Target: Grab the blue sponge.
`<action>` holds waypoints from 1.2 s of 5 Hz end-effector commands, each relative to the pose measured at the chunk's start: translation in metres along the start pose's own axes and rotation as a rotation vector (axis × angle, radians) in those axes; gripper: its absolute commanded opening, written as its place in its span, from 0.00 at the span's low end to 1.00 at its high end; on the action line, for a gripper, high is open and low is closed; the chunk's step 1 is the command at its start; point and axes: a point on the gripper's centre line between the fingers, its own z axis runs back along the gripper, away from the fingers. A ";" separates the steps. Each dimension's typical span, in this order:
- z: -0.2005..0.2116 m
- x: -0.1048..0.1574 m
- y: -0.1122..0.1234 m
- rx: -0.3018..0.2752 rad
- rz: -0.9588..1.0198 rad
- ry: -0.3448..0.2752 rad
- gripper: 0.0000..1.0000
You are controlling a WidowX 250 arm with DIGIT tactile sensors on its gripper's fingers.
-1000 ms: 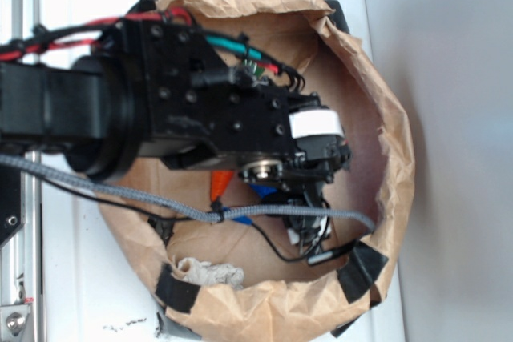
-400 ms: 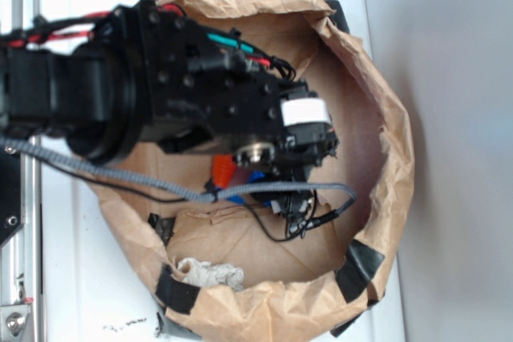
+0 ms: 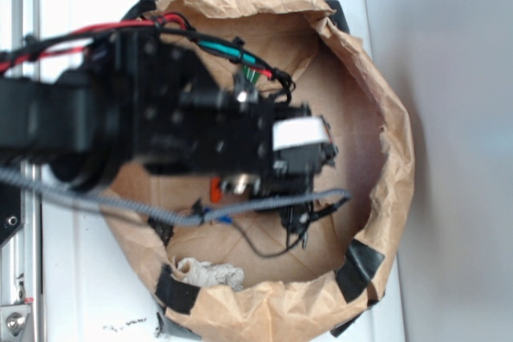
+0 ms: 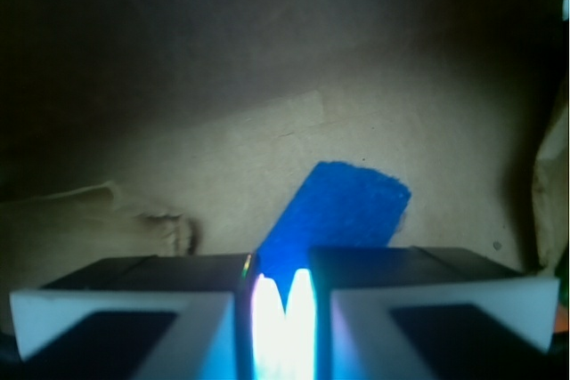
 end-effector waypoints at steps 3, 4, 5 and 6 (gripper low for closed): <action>0.039 0.015 0.001 -0.074 0.011 0.001 1.00; 0.039 0.015 0.001 -0.074 0.011 0.001 1.00; 0.039 0.015 0.001 -0.074 0.011 0.001 1.00; 0.039 0.015 0.001 -0.074 0.011 0.001 1.00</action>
